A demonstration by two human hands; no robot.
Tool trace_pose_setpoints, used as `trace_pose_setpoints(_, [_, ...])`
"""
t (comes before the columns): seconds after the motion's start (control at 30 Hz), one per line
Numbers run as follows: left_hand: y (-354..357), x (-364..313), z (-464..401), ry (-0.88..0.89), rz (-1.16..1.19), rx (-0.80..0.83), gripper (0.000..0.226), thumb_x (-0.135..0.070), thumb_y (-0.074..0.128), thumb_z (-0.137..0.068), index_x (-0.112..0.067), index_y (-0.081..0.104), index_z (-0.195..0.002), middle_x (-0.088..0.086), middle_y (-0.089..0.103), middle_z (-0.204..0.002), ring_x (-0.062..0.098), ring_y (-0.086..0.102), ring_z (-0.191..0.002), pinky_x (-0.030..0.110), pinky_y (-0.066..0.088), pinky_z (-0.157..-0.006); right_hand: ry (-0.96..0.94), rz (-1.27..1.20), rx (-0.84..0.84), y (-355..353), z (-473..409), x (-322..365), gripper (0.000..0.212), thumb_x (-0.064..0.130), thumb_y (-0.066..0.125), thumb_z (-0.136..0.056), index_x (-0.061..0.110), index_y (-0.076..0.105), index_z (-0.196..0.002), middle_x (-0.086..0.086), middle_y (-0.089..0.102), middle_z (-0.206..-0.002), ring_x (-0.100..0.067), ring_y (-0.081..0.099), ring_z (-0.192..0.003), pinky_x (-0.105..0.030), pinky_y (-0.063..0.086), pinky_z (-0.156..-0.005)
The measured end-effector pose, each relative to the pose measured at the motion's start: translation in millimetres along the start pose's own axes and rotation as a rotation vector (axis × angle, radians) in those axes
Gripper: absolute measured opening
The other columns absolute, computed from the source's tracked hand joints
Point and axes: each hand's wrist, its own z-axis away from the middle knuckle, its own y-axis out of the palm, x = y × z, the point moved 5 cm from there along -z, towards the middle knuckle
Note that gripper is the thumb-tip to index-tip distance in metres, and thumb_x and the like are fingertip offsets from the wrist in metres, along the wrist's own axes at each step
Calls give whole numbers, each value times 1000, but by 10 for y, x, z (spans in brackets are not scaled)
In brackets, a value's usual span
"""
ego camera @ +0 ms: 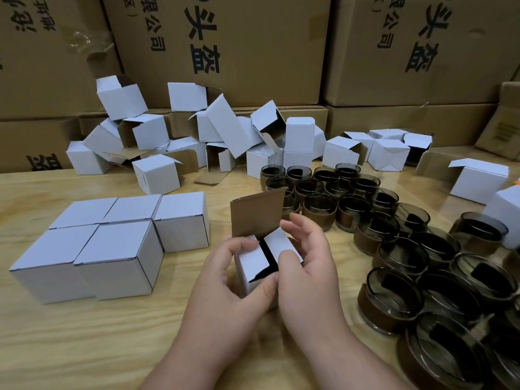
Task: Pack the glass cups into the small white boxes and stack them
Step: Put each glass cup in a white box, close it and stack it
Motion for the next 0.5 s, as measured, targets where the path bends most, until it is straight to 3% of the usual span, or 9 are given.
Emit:
trace_pose_setpoints(0.07, [9, -15, 4, 1, 19, 3, 57, -51, 79, -61, -44, 62, -114, -14, 61, -136, 23, 70, -105, 54, 59, -89, -11, 1, 9, 15, 4, 7, 57, 19, 42, -72, 51, 56, -119, 34, 60, -118, 12, 55, -117, -15, 51, -85])
trace_pose_setpoints(0.17, [-33, -71, 0, 69, -58, -56, 51, -59, 76, -64, -42, 66, -111, -30, 44, -151, 14, 63, -120, 43, 52, -96, 0, -14, 11, 11, 12, -7, 58, 19, 41, -74, 51, 55, -121, 35, 61, -118, 11, 55, -118, -19, 49, -89])
trace_pose_setpoints(0.23, [-74, -86, -1, 101, -82, -101, 49, -62, 73, -66, -44, 68, -110, -34, 43, -149, 1, 52, -135, 32, 46, -101, 6, -24, 13, 7, 17, 1, 58, 19, 42, -75, 50, 56, -121, 36, 62, -117, 12, 57, -116, -17, 51, -83])
trace_pose_setpoints(0.3, [-88, -99, 3, 116, -112, -120, 47, -64, 70, -66, -48, 69, -109, -35, 43, -148, -8, 46, -137, 18, 41, -96, 11, -39, 11, 5, 23, 8, 58, 20, 42, -75, 48, 57, -122, 36, 63, -115, 12, 58, -113, -12, 52, -80])
trace_pose_setpoints(0.4, [-76, -116, 3, 123, -143, -111, 42, -62, 70, -68, -50, 69, -108, -31, 45, -148, -7, 47, -136, 3, 39, -88, 12, -45, 5, 1, 29, 14, 57, 21, 44, -75, 44, 58, -125, 35, 64, -114, 11, 59, -112, -13, 52, -80])
trace_pose_setpoints(0.5, [-71, -103, -6, 125, -157, -115, 32, -51, 74, -73, -45, 73, -104, -38, 46, -143, -8, 49, -132, -2, 37, -87, 5, -68, 2, -7, 27, 28, 46, 15, 49, -87, 38, 59, -126, 33, 65, -112, 13, 59, -110, -7, 49, -77])
